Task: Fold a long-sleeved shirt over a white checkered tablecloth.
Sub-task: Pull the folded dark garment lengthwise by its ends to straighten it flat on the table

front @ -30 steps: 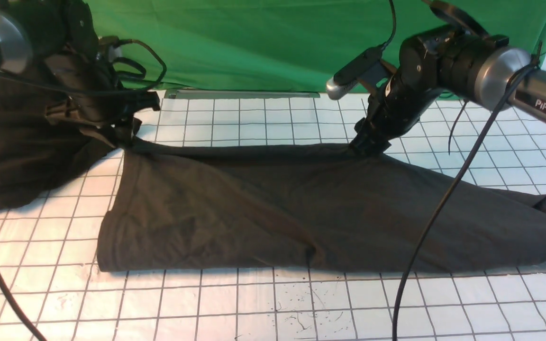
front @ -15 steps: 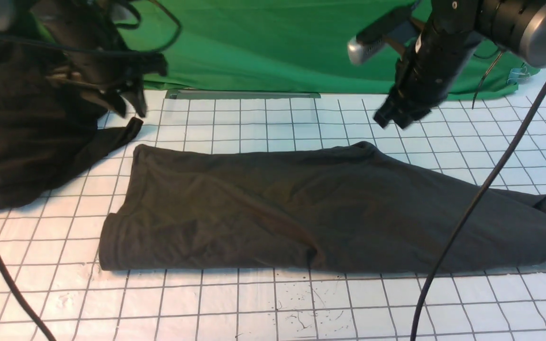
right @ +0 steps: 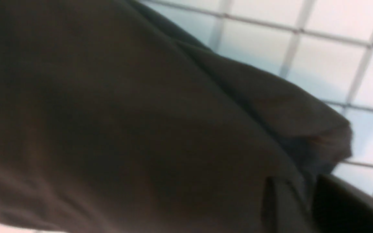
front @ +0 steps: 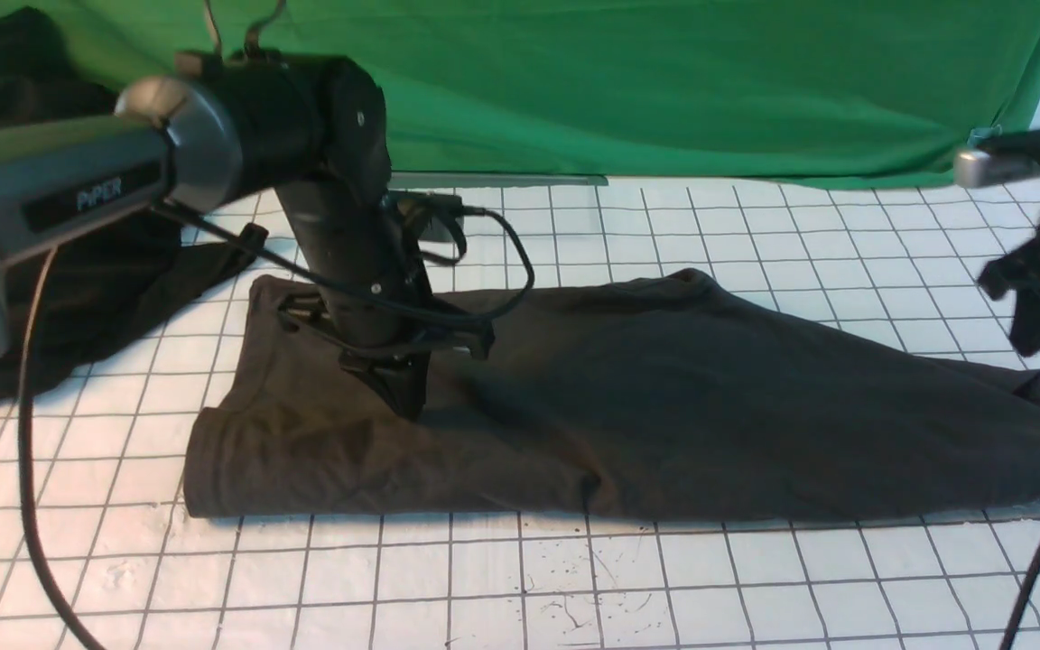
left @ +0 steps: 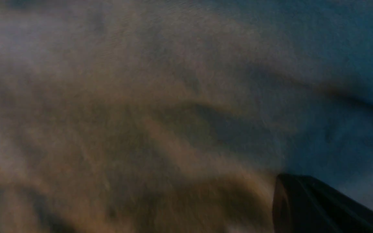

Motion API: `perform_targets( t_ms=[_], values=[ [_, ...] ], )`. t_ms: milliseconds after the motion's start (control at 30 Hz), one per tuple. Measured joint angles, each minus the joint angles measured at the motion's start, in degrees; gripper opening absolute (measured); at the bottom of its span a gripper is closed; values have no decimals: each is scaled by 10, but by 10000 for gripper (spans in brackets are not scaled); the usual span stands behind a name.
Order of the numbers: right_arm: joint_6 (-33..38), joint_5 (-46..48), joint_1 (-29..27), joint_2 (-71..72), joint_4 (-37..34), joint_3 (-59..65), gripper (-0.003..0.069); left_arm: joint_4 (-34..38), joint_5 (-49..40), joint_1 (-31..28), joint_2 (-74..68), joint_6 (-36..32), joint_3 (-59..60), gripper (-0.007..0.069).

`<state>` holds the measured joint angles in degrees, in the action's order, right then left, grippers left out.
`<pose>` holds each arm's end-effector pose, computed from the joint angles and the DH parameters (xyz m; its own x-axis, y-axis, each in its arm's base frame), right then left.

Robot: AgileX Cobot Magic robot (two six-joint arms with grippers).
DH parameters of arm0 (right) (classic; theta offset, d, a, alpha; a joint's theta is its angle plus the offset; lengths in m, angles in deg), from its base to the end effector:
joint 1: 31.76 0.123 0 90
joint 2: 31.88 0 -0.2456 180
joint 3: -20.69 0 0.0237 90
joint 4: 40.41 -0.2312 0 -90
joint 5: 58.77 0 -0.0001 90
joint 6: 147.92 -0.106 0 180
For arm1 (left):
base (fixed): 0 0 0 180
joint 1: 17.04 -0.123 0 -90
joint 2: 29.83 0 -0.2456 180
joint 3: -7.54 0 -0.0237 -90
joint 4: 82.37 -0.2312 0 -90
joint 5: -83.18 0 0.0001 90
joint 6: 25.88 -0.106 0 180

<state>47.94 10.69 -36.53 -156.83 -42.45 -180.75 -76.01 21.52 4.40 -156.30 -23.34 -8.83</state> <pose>0.3829 -0.0284 0.1882 -0.9753 -0.1806 -0.1270 -0.1821 0.9833 -0.0001 0.3560 -0.1509 0.1589 -0.9531 0.2705 -0.1358 0.2859 0.9519 -0.1102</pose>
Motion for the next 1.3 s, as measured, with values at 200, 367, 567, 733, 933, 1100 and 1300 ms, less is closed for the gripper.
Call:
perform_targets(
  t_ms=[200,367,567,733,933,1100,1300],
  values=[
    [10,-16,-17,-28,-4,0,372,-12,36,-1,-2,0,25,-4],
    [17,-20,-17,-75,-26,0,374,-15,40,-2,-4,0,25,-4],
    [17,-11,-17,-93,-28,0,141,-17,42,-2,-7,-4,26,-4],
    [10,-2,-17,-68,-27,0,14,-18,42,-2,-7,-4,26,-4],
    [2,-43,-17,-23,-22,0,13,-18,38,-2,-7,-4,26,-4],
    [3,-82,-17,-28,-14,0,15,-18,35,-2,-7,-4,26,-3],
    [-12,-138,-17,-57,48,0,130,-19,27,-2,-7,-4,26,-3]
  ],
)
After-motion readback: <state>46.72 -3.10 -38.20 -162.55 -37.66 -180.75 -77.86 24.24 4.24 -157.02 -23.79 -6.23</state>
